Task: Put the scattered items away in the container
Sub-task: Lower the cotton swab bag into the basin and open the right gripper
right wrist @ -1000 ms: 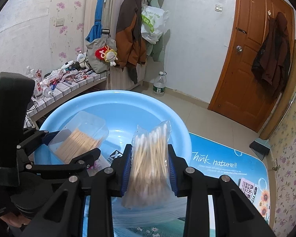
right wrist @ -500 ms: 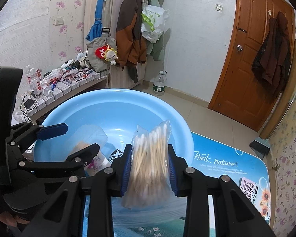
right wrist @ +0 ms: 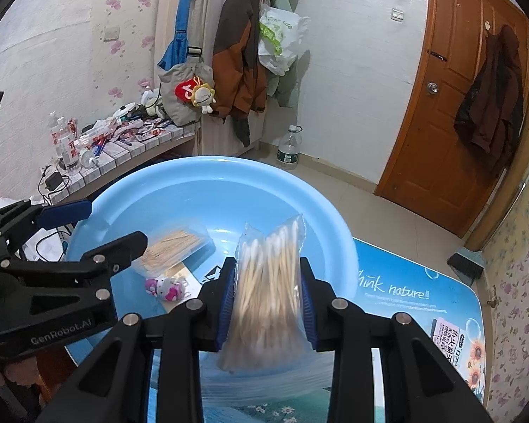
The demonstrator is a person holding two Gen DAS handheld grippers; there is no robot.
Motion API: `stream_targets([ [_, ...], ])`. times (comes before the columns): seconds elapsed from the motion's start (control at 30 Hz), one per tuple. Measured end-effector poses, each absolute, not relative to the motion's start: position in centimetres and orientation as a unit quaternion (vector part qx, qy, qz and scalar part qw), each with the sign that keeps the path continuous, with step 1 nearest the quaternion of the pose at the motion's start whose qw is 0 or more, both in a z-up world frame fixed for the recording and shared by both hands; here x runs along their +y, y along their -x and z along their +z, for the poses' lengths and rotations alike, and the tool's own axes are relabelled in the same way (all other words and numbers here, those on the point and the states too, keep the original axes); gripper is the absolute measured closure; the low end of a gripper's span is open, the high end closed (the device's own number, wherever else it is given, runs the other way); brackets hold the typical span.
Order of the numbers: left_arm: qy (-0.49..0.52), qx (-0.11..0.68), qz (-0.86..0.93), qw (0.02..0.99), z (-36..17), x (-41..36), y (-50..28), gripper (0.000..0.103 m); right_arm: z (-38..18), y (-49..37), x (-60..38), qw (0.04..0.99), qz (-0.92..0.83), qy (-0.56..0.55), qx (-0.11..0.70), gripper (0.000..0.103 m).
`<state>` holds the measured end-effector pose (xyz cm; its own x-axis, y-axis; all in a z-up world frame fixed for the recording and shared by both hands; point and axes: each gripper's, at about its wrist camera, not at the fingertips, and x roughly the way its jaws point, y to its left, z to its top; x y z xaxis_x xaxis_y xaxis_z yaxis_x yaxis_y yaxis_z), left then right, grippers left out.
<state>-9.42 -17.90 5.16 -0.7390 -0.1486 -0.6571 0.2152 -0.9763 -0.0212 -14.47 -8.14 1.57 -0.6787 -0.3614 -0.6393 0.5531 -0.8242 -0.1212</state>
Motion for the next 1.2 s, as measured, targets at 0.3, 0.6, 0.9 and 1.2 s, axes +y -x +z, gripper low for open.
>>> stream_targets([
  [0.3, -0.342, 0.054, -0.933, 0.094, 5.5, -18.6, 8.8, 0.029, 1.0, 14.7, -9.3, 0.259, -0.897, -0.319, 0.16, 0.069],
  [0.6, -0.344, 0.068, -0.93, 0.109, 5.4, -20.5, 7.9, 0.029, -0.1, 15.1, -11.4, 0.274, -0.887, -0.335, 0.164, 0.069],
  [0.9, -0.341, 0.076, -0.93, 0.116, 5.5, -21.2, 6.9, 0.027, -1.0, 15.2, -12.0, 0.267, -0.881, -0.352, 0.168, 0.061],
  [1.2, -0.341, 0.083, -0.929, 0.121, 5.7, -21.2, 5.6, 0.024, -0.2, 14.6, -10.6, 0.255, -0.89, -0.343, 0.158, 0.035],
])
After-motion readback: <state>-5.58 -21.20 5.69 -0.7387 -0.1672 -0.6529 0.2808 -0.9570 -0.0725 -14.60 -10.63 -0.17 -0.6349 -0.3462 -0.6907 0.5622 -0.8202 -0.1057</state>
